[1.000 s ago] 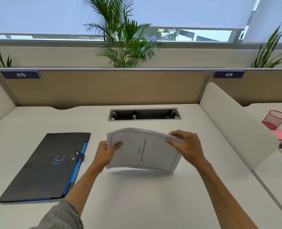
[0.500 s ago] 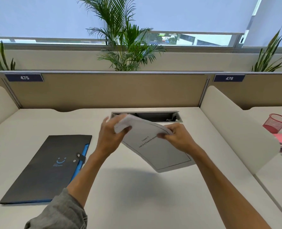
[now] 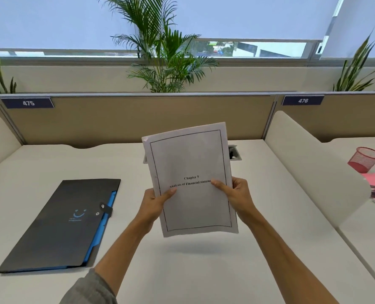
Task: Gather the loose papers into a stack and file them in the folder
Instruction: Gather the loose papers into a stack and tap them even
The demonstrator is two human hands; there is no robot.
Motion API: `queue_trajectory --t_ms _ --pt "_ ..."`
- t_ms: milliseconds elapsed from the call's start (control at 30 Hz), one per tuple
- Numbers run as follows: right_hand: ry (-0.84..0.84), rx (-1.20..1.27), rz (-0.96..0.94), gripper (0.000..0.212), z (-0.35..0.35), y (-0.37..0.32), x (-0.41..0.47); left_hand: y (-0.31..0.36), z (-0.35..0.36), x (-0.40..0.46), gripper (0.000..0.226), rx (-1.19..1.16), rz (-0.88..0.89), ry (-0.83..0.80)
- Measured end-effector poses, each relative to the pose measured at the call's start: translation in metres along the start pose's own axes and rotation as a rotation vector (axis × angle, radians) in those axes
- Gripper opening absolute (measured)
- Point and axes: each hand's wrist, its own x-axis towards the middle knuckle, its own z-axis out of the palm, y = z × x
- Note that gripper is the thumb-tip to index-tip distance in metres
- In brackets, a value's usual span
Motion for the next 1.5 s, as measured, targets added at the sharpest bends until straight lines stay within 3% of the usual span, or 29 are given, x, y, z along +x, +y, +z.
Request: queue_trajectory --t_ms 100,400,500,600,767,867,1033,1167,1500 --pt "0.032 -0.034 -0.008 0.005 0.003 0.012 -0.001 -0.008 0.001 0.002 0.019 0.061 0.059 0.082" --pt "0.071 -0.105 -0.017 0.031 0.005 0.036 -0.002 -0.028 -0.002 0.003 0.016 0.085 0.050 0.104" --pt "0.035 -0.135 0.008 0.020 0.004 0.043 -0.005 -0.033 -0.005 0.001 0.005 0.092 0.010 0.077" --pt "0.006 -0.255 0.021 0.022 0.001 0.058 -0.009 -0.047 -0.010 0.001 0.014 0.140 -0.047 0.056" --pt "0.153 -0.299 0.046 0.017 0.000 0.072 -0.011 -0.054 -0.011 0.004 0.006 0.143 -0.101 0.108" --pt "0.214 -0.210 0.016 0.009 0.005 0.065 -0.009 -0.046 -0.004 0.005 0.017 0.065 -0.054 0.122" --pt "0.329 -0.240 0.145 0.039 0.009 0.077 -0.002 -0.052 -0.002 0.009 0.040 0.099 -0.083 0.201" --pt "0.390 -0.299 0.188 0.029 0.012 0.087 -0.003 -0.070 -0.006 0.009 0.059 0.123 -0.169 0.266" --pt "0.344 -0.495 0.230 0.035 0.009 0.117 -0.004 -0.105 -0.010 0.010 0.064 0.262 -0.254 0.266"
